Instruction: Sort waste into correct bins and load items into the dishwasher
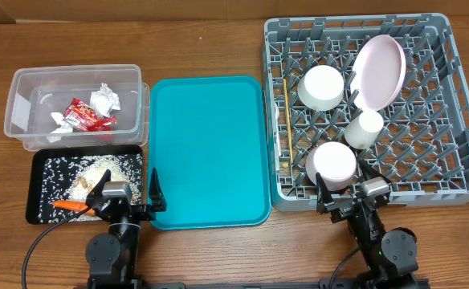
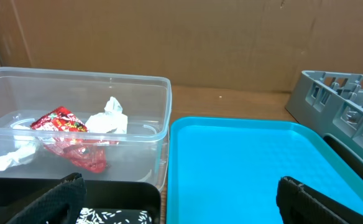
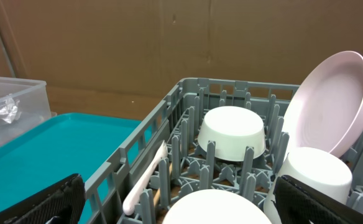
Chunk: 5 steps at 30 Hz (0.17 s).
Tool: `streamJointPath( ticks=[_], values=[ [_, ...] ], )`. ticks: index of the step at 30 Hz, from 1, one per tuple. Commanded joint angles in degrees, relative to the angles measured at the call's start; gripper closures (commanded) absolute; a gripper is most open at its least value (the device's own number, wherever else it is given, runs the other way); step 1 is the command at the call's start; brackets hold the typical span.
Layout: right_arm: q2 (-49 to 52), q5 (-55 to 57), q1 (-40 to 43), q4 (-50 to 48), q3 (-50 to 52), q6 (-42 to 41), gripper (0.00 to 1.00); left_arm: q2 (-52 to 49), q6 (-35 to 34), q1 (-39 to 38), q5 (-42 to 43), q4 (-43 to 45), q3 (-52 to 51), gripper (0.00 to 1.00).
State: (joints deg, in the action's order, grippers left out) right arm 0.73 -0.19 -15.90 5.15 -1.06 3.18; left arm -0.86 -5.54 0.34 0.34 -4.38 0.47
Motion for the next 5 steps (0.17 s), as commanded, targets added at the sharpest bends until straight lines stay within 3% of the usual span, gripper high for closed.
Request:
streamJointPath(
  ticks=[1, 5],
  values=[
    [-0.6, 0.1, -0.3, -0.3, 0.6, -0.2, 0.00, 0.6, 1.3, -0.5, -0.4, 0.0, -0.2, 0.00],
    [-0.6, 0.1, -0.3, -0.3, 0.6, -0.2, 0.00, 0.6, 1.3, -0.5, -0.4, 0.0, -0.2, 0.00]
  ],
)
